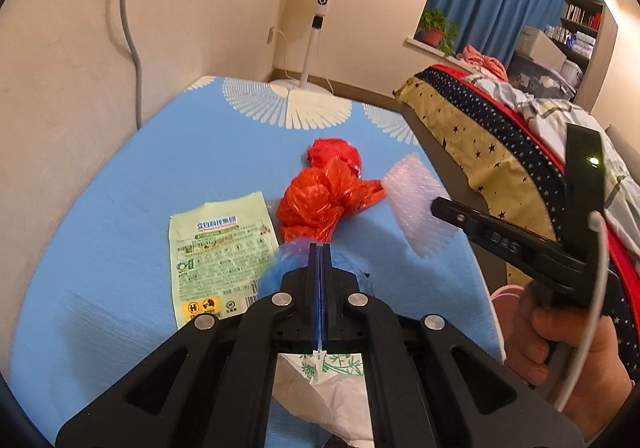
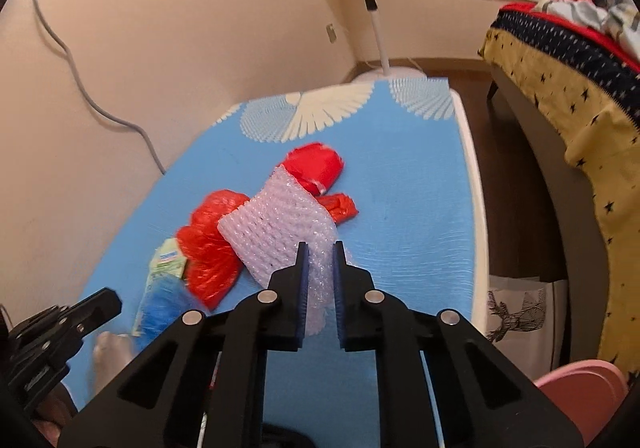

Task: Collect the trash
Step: 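Close left tool on the blue plastic bag while right tool grasps the pink bubble wrap, then carry the blue bag in left tool while right tool carries the bubble wrap to the bin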

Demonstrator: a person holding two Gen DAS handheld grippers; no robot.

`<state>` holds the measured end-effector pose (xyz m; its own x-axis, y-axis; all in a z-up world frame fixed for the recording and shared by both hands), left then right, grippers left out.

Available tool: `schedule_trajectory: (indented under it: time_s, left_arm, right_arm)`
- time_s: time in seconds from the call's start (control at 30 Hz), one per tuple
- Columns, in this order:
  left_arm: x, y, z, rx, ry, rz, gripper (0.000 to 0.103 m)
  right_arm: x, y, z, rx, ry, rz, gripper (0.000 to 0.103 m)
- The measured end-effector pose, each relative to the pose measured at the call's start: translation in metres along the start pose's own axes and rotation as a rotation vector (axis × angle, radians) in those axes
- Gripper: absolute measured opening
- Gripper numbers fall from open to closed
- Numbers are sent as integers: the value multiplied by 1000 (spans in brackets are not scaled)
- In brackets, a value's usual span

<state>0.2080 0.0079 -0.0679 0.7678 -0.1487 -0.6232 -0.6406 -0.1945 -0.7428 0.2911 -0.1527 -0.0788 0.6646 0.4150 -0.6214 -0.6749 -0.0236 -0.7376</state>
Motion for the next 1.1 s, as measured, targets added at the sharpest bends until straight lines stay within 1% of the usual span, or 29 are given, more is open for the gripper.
schedule_trajectory:
  time_s: [0.23, 0.33, 0.4, 0.43, 0.47, 0.5, 0.53, 0.57, 0.7, 0.83, 0.87, 0.9, 0.93, 1.0, 1.1]
  left_arm:
    - [-20, -6, -2, 10, 8, -47, 0]
    - [-18, -3, 6, -31, 42, -21, 0]
    - [-8, 6, 16, -65, 29, 15, 2]
    - [-4, 9, 17, -68, 24, 30, 4]
    - [4, 15, 19, -69, 16, 54, 16]
    - [10, 20, 20, -72, 10, 74, 31]
    - [15, 23, 20, -74, 11, 87, 35]
    - [18, 25, 20, -74, 13, 94, 35]
    - [26, 26, 12, -45, 2, 115, 35]
    - [36, 31, 9, -23, -17, 147, 35]
    - [37, 32, 8, -12, -23, 151, 30]
    - [36, 32, 6, 4, -27, 147, 11]
    - [36, 31, 6, 15, -24, 146, 6]
    - [31, 28, 4, 30, -19, 127, 4]
    - [19, 23, 3, 55, -29, 89, 3]
  right_arm:
    - [-57, -3, 16, -59, 52, -59, 12]
    - [-87, -2, 17, -50, 81, -86, 12]
    - [-109, -1, 16, -35, 98, -105, 12]
    - [-119, 0, 15, -30, 108, -115, 12]
    - [-128, 1, 14, -22, 116, -122, 12]
    - [-135, 3, 12, -14, 119, -125, 12]
    - [-144, 4, 10, -3, 121, -129, 12]
    - [-151, 6, 7, 8, 123, -132, 12]
    - [-179, 16, -3, 53, 123, -133, 12]
    - [-201, 25, -8, 66, 124, -151, 12]
    - [-206, 28, -9, 67, 128, -157, 12]
    - [-210, 31, -8, 66, 134, -163, 12]
    - [-213, 33, -9, 63, 141, -169, 12]
    - [-221, 39, -10, 49, 170, -188, 12]
    - [-225, 48, -15, 62, 183, -205, 12]
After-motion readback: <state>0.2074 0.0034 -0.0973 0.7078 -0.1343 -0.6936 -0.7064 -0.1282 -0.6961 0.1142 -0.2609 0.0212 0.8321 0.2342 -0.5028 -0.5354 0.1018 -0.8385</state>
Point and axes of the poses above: each gripper's, at about its wrist camera, not at the fingertips, and x roughly the way its jaws point, z to its left, y to its underside, the point moved 6 cm from there along x, roughly the way its jaws point, and after that the axes turned 1 degree about -z, right-handed, at the moved point
